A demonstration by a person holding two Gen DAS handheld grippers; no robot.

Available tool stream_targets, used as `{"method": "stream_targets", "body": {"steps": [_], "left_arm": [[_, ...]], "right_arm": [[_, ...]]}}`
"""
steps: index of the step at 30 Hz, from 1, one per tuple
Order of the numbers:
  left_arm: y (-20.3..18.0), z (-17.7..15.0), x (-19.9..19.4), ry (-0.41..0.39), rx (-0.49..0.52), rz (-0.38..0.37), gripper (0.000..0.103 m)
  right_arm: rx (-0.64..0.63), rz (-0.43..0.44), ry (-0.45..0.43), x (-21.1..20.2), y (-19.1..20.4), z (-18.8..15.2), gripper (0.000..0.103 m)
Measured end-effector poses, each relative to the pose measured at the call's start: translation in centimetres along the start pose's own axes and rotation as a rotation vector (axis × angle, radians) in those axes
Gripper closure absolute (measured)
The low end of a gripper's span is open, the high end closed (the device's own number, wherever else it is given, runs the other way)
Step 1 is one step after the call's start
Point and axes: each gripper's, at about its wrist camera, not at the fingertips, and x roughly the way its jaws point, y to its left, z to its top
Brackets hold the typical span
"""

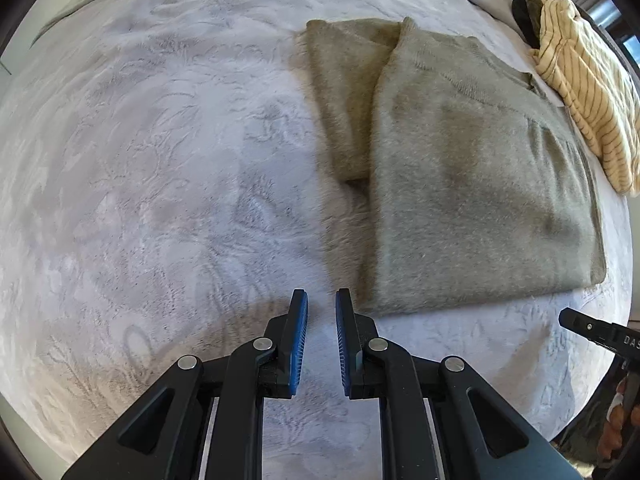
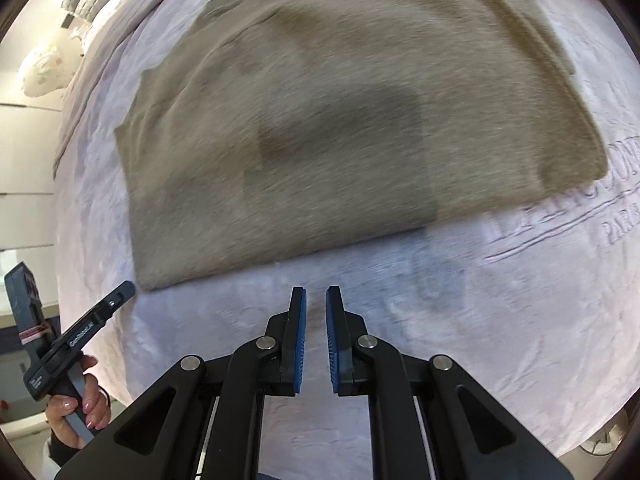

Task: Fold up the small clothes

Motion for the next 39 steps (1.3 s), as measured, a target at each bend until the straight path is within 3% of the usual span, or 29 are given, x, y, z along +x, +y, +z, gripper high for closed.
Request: {"method": "stream_targets", "body": {"steps": [1,2,3,7,10,12,13,24,29,34,39], "left_arm": [[0.2,-0.1,-0.1,0.001,0.0,0.002,0.075],[0.3,-0.2,-0.1,0.002,-0.003,0.005,0.024],[0.7,-0.4,-0.5,-0.01,-0.018,0.024,0.001],[1.2,-0.7,-1.5,-0.048,-0.016,0.032,0.001],[1.7,-0.7,-1.5,-0.039,-0.027,0.041,0.001],[1.9,-0.7,-1.4,-0.038,-0.028,0.065,0.001],[2.1,-0.7,-1.4,-0.041,-0.031,0.079,0.001],[3.7,0.3,0.1,-0.001,-0.053,0.069,0.001],[4.4,0.4,0.8,0.026,-0.078,-0.004,0.001],[5.7,1.4,0.7,0.005,-0.119,-0.062,0.001],[6.1,3.4,1.3,-0.011,-0.135,-0.14,0.001]], "right_arm": [[-0.006,0.002,0.002,0.1,0.4,-0.1,0.092],[-0.01,0.003,0.004,0.0,0.5,-0.1,0.092],[-0.013,0.006,0.006,0.1,0.7,-0.2,0.092],[-0.021,0.01,0.012,0.1,1.0,-0.6,0.09],[-0.019,0.013,0.017,-0.1,0.8,-0.8,0.079],[-0.016,0.013,0.012,-0.2,0.8,-1.1,0.056],[-0.015,0.015,0.007,-0.2,0.9,-1.2,0.052],[0.064,0.119,0.029,1.4,1.3,-2.2,0.045],[0.111,0.263,0.048,2.6,1.3,-2.3,0.045],[0.23,0.478,0.028,4.8,1.0,-1.4,0.045],[0.365,0.617,0.001,7.8,0.3,-0.6,0.045]]}}
